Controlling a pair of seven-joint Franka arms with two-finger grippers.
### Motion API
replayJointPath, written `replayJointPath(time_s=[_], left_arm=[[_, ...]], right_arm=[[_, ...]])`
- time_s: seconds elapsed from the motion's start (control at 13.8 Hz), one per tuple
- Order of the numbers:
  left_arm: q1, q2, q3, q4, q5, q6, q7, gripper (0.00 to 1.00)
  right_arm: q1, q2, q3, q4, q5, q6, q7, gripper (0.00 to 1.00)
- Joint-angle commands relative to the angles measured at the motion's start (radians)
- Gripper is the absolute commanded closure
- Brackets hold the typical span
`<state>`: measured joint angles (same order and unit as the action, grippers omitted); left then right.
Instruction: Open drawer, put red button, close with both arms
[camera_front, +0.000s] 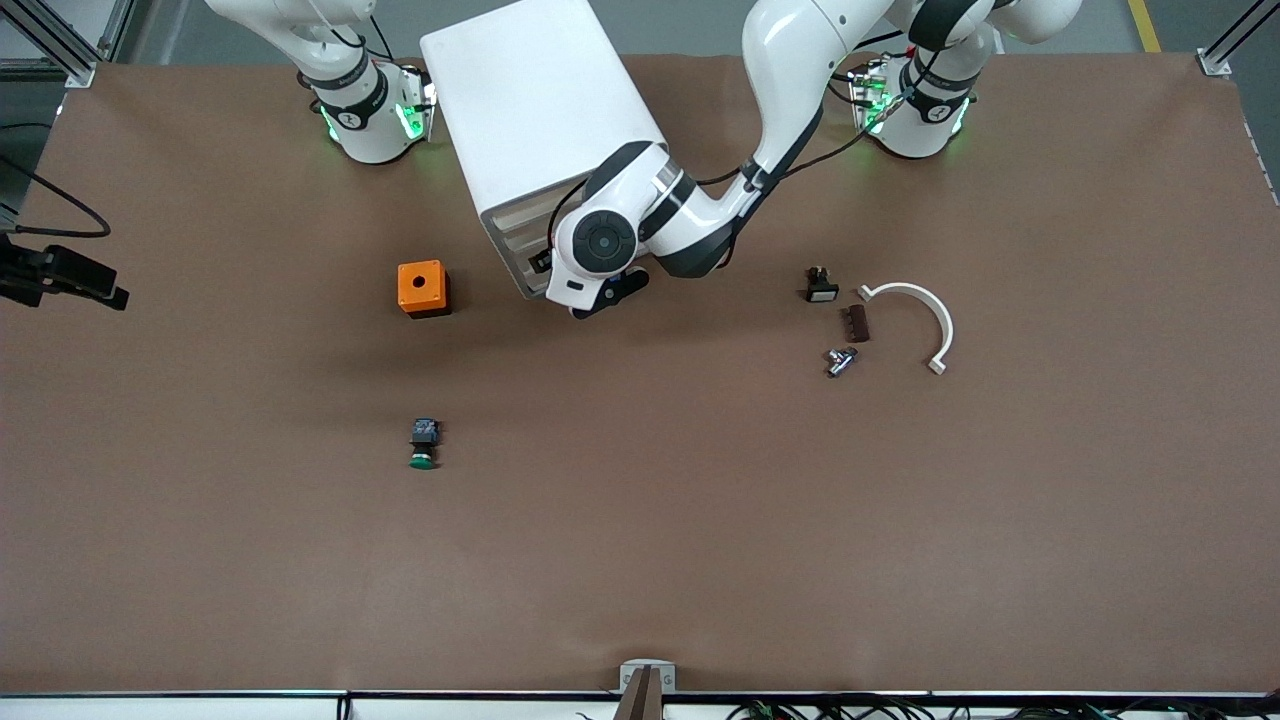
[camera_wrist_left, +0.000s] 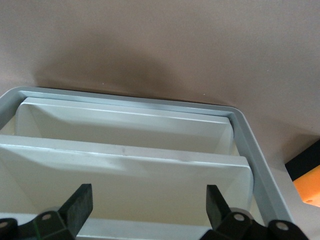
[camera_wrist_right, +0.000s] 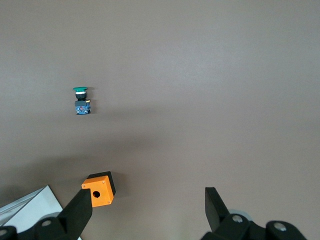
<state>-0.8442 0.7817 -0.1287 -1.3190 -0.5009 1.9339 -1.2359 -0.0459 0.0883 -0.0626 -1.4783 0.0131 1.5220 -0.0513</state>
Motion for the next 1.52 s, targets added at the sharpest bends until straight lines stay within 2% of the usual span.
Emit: replayJointPath(time_s=[0.0, 0.22, 0.36, 0.58, 0.8, 1.08, 1.45], left_arm=[[0.011, -0.022, 0.012, -0.003, 0.054, 0.004, 0.001, 0.0], [0.1, -0.074, 0.012, 0.004, 0.133, -0.003, -0.007, 0.0], [0.192, -0.155, 0.012, 0.009, 0.145, -0.018, 0.004, 0.0], [0.295, -0.274, 0.012, 0.009, 0.221, -0.128, 0.065, 0.0], [0.41, -0.353, 0.011, 0.009, 0.301, -0.251, 0.18, 0.0], [0.558, -0.421, 0.012, 0.008, 0.311, -0.343, 0.384, 0.0], [0.658, -0.444, 0.012, 0.007, 0.416, -0.418, 0.568, 0.0]], right_arm=[[-0.008, -0.076, 0.006, -0.074, 0.005, 0.009, -0.019, 0.0], [-0.006, -0.146, 0.006, -0.167, 0.005, 0.064, -0.022, 0.0], [-0.003, -0.186, 0.006, -0.223, 0.005, 0.09, -0.022, 0.0], [0.0, -0.248, 0.007, -0.301, 0.005, 0.132, -0.022, 0.0], [-0.003, -0.254, 0.007, -0.307, 0.005, 0.133, -0.022, 0.0], [-0.002, -0.254, 0.009, -0.306, 0.005, 0.133, -0.022, 0.0], [-0.002, -0.251, 0.009, -0.303, 0.005, 0.121, -0.019, 0.0]])
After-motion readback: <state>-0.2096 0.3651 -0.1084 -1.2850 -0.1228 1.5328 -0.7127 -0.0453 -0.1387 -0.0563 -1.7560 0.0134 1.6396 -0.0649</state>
